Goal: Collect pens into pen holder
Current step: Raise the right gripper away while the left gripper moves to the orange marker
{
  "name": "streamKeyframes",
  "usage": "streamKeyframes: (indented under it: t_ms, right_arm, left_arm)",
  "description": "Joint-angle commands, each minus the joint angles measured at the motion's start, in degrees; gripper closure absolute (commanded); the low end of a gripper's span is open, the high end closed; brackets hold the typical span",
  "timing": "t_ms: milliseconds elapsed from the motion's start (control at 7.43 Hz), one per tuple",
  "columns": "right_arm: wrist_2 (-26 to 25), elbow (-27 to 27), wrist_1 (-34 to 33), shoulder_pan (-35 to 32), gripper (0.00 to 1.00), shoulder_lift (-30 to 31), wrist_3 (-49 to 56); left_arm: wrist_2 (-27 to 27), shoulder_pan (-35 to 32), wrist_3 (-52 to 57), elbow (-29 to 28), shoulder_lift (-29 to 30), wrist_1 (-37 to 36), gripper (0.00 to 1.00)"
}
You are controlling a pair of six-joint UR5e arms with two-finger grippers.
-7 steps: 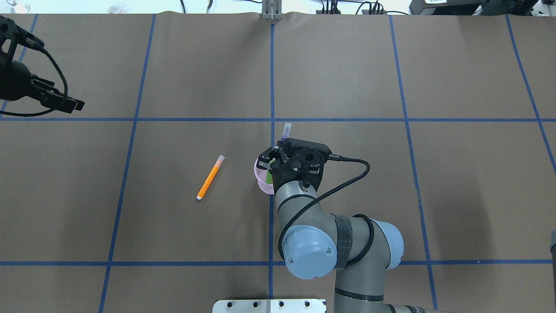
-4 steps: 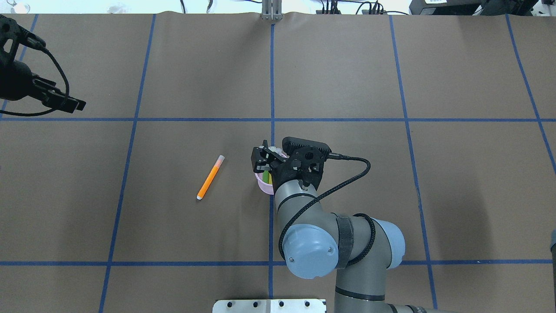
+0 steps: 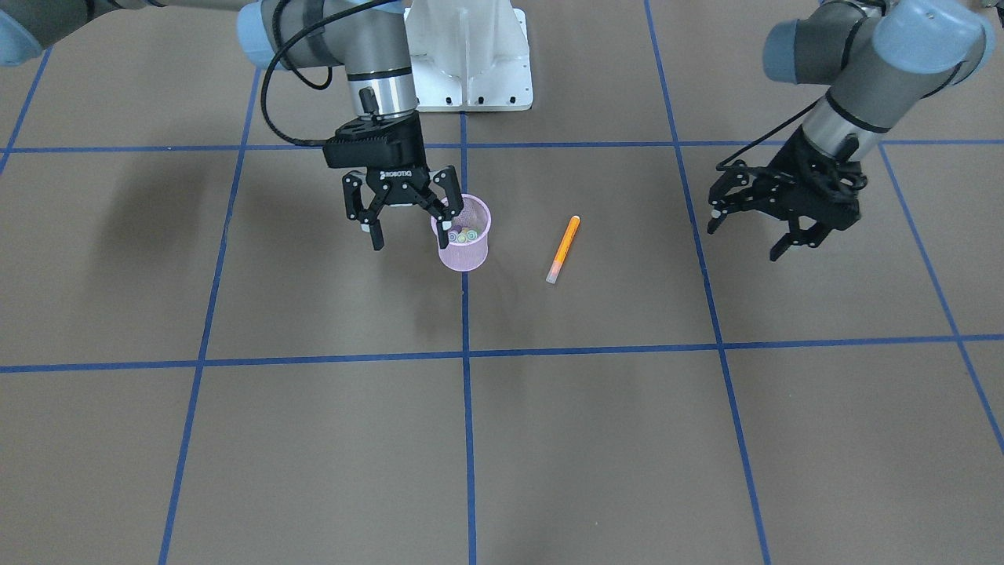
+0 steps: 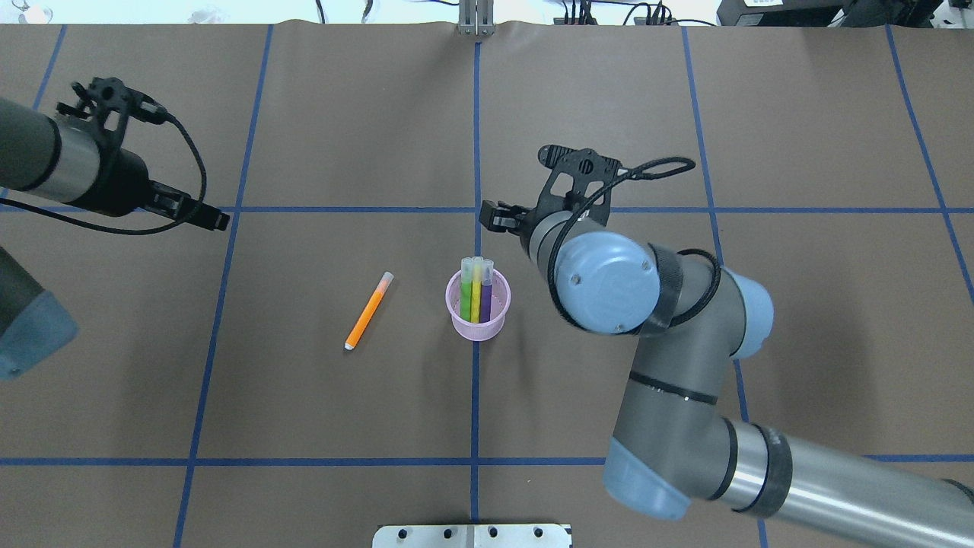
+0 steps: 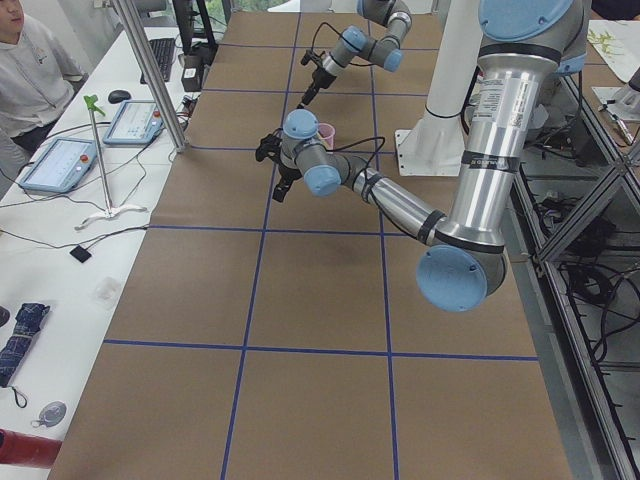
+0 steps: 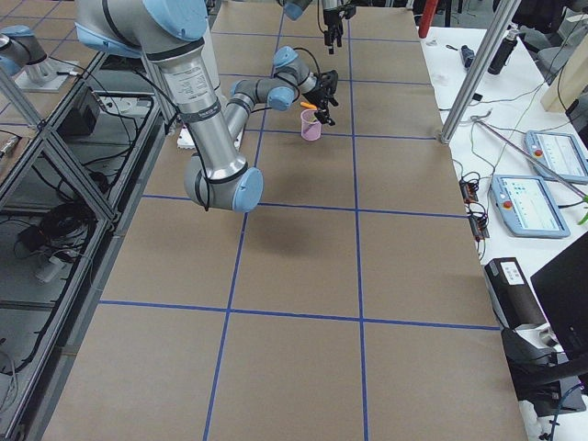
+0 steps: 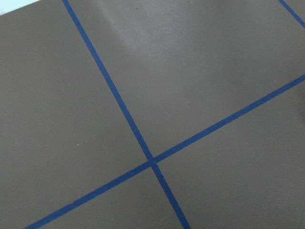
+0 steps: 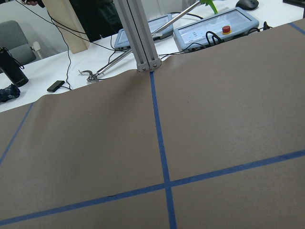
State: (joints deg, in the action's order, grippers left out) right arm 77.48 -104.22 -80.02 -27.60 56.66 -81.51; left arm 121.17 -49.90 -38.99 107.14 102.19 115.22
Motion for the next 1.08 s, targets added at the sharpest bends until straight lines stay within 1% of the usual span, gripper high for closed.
streamKeyframes:
  t_ms: [0,135,269,404,538,673,808,942]
  right_arm:
    - [19.8,0.1,-4.4,-12.7,0.01,0.6,11.2]
    - [27.4,0.2,-5.1,-18.1,0.0,2.0,17.4]
    - [34.4,0.4,-5.1,-23.2,0.0,4.0,25.0]
    - [39.4,0.4,-5.1,-27.7,0.0,6.7,32.9]
    - [42.4,0.5,-5.1,-31.0,0.0,8.7,38.2]
    - [43.3,0.5,-5.1,-32.2,0.0,9.8,40.4]
    - [43.3,0.5,-5.1,-32.2,0.0,9.8,40.5]
    - [43.3,0.5,-5.1,-32.2,0.0,9.9,40.5]
  left_arm:
    - [-2.3,7.1,-8.5,-3.0,5.9,0.1,0.0]
    - [-9.1,11.8,-11.9,-3.3,6.6,0.0,0.0]
    - [-15.3,16.0,-13.2,-5.9,9.1,-0.2,0.0]
    - [-17.4,17.3,-13.3,-11.1,13.4,-0.2,0.0]
    - [-17.5,18.0,-13.0,-15.0,16.7,-0.2,0.01]
    - [-17.5,18.7,-12.6,-17.2,18.8,-0.2,0.09]
    - [-17.5,18.7,-12.5,-17.3,18.9,-0.2,0.26]
    - [-17.5,18.7,-12.3,-17.3,18.6,-0.2,0.33]
